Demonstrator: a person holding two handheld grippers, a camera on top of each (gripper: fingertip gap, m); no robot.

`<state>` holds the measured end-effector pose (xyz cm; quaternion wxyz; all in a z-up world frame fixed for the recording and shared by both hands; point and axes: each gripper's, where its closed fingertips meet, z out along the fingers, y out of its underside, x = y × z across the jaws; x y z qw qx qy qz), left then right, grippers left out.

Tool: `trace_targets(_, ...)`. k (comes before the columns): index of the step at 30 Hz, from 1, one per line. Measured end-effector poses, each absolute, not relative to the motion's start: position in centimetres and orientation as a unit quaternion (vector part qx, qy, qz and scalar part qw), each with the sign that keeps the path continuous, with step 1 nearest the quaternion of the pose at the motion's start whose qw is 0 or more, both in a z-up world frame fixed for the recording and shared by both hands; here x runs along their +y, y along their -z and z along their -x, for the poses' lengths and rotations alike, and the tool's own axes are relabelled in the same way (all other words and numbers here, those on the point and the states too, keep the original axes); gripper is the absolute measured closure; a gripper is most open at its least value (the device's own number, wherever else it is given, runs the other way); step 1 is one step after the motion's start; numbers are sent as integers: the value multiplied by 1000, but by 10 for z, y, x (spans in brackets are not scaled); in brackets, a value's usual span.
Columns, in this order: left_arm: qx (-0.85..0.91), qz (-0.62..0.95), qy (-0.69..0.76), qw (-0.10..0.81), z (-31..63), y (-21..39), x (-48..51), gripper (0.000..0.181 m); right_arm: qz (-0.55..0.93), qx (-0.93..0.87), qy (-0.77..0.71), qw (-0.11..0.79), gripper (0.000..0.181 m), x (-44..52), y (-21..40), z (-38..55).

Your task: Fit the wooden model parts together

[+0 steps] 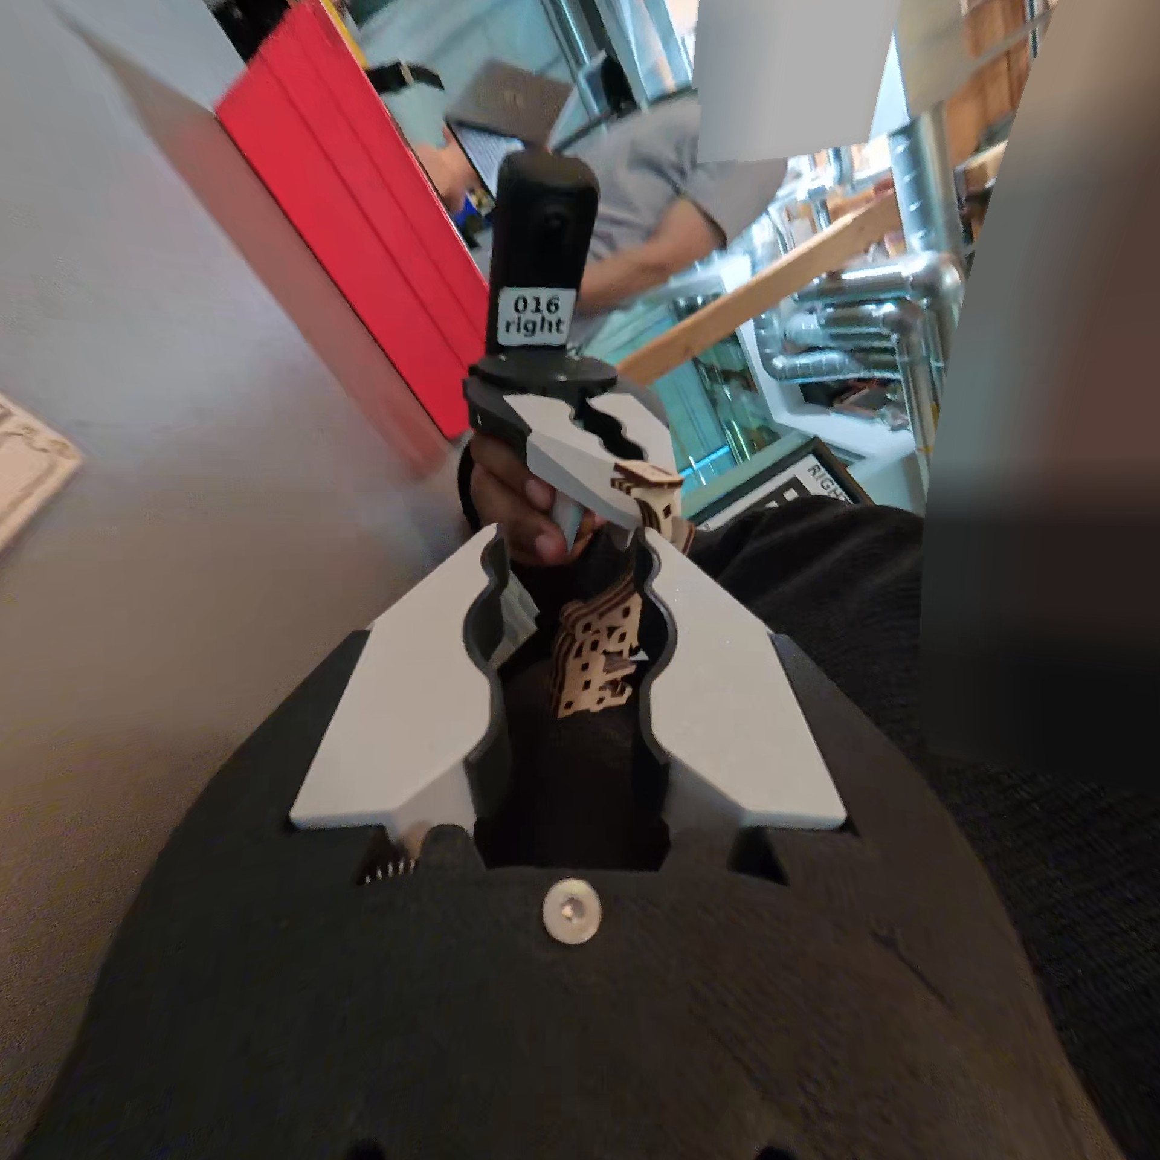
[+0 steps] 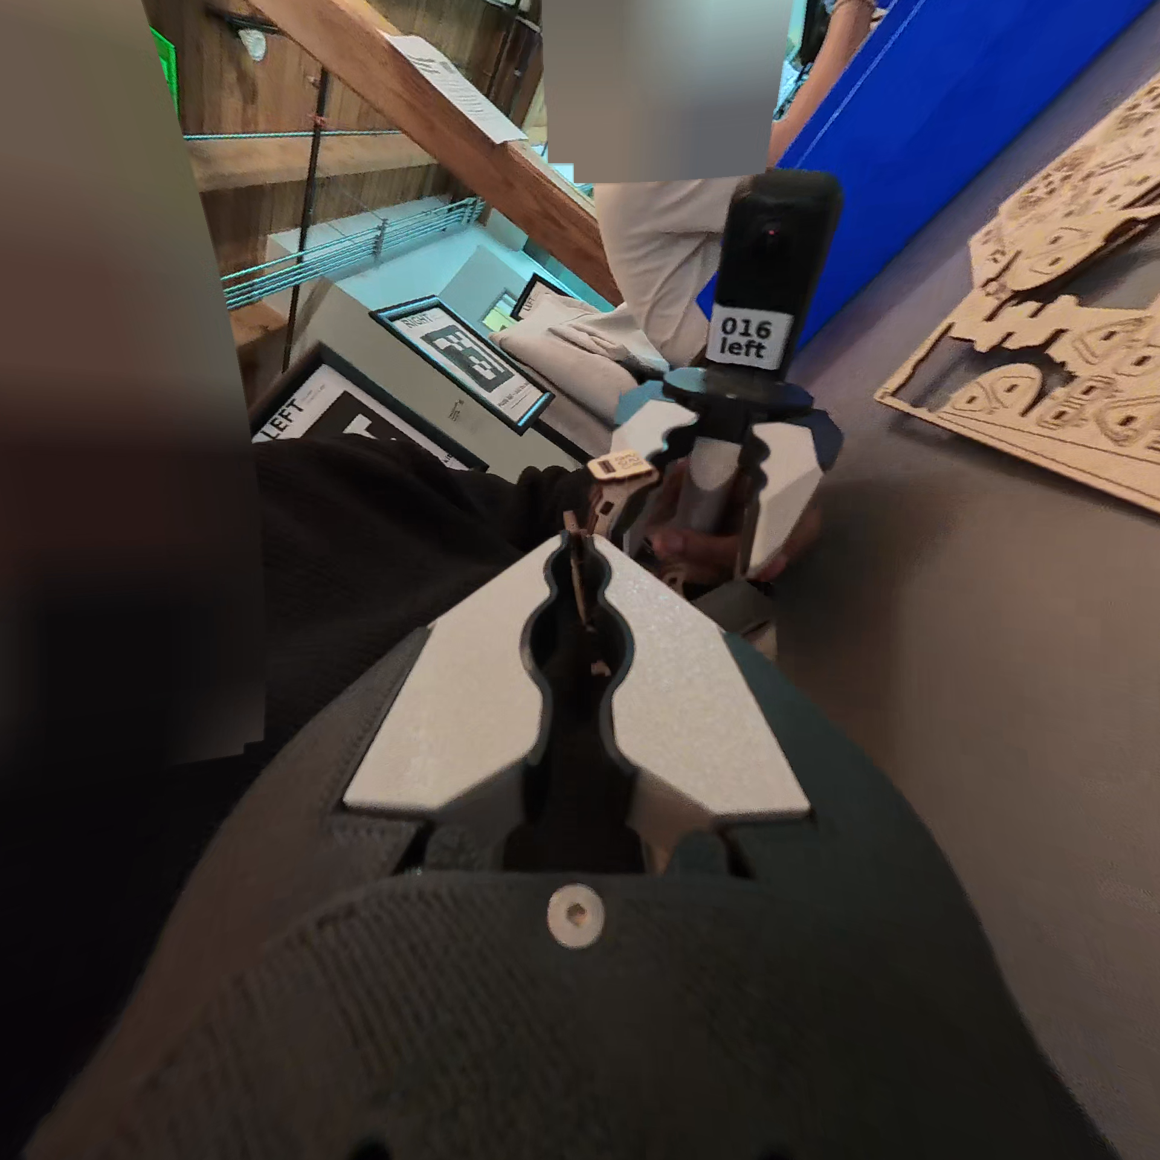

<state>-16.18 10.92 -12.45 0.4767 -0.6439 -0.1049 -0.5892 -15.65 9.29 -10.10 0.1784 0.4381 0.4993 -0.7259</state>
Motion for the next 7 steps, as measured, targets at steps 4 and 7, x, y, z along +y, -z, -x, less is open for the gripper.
trace_targets(4, -87, 629, 619, 462, 150, 119, 105, 150, -426, 478, 743, 197, 179, 93, 92, 154)
trace_targets(7, -97, 593, 660, 451, 150, 111, 103, 154, -421, 455, 754, 216, 179, 95, 87, 154)
